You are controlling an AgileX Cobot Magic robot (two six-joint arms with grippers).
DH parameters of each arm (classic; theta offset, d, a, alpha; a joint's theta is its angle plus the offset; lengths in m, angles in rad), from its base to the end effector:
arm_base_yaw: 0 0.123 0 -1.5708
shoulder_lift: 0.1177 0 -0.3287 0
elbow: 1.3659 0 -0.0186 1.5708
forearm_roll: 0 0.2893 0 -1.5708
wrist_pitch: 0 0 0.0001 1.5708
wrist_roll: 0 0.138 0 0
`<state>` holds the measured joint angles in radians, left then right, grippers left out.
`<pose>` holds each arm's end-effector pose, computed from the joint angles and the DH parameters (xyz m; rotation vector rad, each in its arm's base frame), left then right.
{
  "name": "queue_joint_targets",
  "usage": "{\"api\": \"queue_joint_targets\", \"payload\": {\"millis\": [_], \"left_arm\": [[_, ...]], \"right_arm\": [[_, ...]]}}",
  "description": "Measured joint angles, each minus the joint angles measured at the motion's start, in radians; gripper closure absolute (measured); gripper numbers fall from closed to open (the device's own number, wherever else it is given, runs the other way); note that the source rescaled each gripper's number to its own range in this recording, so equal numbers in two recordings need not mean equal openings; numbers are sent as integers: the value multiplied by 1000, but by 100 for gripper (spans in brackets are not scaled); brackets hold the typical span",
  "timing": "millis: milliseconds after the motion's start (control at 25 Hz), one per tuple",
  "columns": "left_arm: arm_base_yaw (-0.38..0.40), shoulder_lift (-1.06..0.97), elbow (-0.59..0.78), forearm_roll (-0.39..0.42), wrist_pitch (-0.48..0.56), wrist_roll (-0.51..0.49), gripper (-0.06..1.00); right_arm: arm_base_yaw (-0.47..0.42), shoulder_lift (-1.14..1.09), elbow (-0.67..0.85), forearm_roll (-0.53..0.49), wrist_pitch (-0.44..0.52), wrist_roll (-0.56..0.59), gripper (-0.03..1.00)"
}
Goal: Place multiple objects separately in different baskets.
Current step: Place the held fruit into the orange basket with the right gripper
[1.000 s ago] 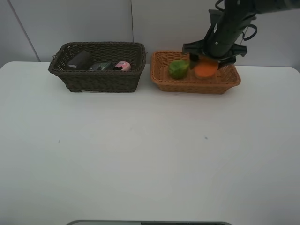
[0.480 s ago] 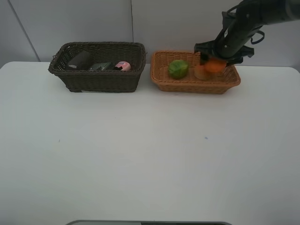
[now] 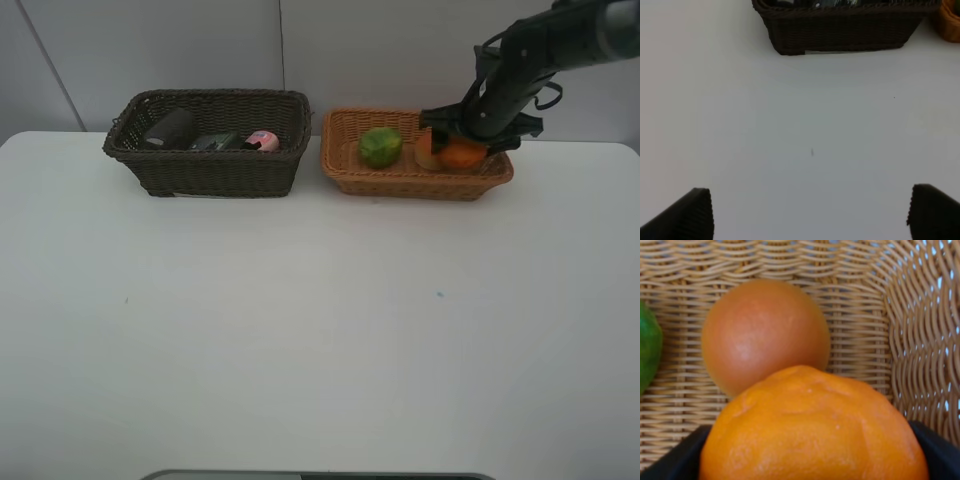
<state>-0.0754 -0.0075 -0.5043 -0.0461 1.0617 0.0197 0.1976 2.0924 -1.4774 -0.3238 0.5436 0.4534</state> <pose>0.0246 -0.0074 0.2760 0.0991 2.0314 -0.0901 0.5176 0.0804 0.1392 0.0265 2.5979 -0.0833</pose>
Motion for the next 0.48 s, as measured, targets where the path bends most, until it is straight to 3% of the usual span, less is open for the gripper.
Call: {"api": "queue_joint_targets", "payload": {"millis": [160, 320, 480], "left_arm": [[0, 0, 0, 0, 0, 0, -2], [0, 0, 0, 0, 0, 0, -2], [0, 0, 0, 0, 0, 0, -2]], "right_arm": [[0, 0, 0, 0, 2, 0, 30], [0, 0, 0, 0, 9, 0, 5], [0, -15, 0, 4, 54, -1, -2]]}}
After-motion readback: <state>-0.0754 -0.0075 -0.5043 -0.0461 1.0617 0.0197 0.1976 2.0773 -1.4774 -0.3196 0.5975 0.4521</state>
